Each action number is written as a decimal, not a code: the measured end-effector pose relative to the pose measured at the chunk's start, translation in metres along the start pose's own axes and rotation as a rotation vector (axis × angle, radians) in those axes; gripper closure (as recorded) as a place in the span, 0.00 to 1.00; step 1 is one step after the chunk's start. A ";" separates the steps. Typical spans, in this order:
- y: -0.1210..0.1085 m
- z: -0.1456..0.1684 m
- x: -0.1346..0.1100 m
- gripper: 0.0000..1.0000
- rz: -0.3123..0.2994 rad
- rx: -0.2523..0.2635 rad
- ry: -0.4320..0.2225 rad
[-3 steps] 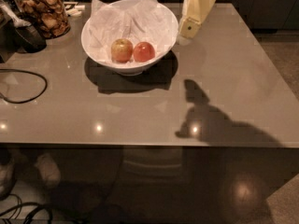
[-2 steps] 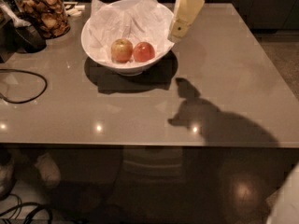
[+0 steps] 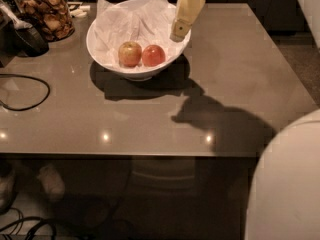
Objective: Pick apple from white bowl
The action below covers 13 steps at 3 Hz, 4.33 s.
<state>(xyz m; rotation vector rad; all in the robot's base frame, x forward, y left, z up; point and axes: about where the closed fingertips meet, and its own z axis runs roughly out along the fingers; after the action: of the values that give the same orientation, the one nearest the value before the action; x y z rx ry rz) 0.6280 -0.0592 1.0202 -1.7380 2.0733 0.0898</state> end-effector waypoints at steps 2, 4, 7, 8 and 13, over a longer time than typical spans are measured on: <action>-0.014 0.025 -0.014 0.19 -0.005 -0.026 0.008; -0.020 0.058 -0.027 0.19 -0.024 -0.062 0.037; -0.027 0.092 -0.024 0.18 -0.011 -0.104 0.068; -0.029 0.103 -0.023 0.19 -0.003 -0.120 0.076; -0.045 0.138 -0.024 0.20 0.015 -0.155 0.062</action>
Offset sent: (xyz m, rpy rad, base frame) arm 0.0117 0.0120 -0.0231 -0.0693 0.1367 0.0355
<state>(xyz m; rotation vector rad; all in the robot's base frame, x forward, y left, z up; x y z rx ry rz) 0.7131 -0.0021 0.9138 -1.8367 2.1749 0.2093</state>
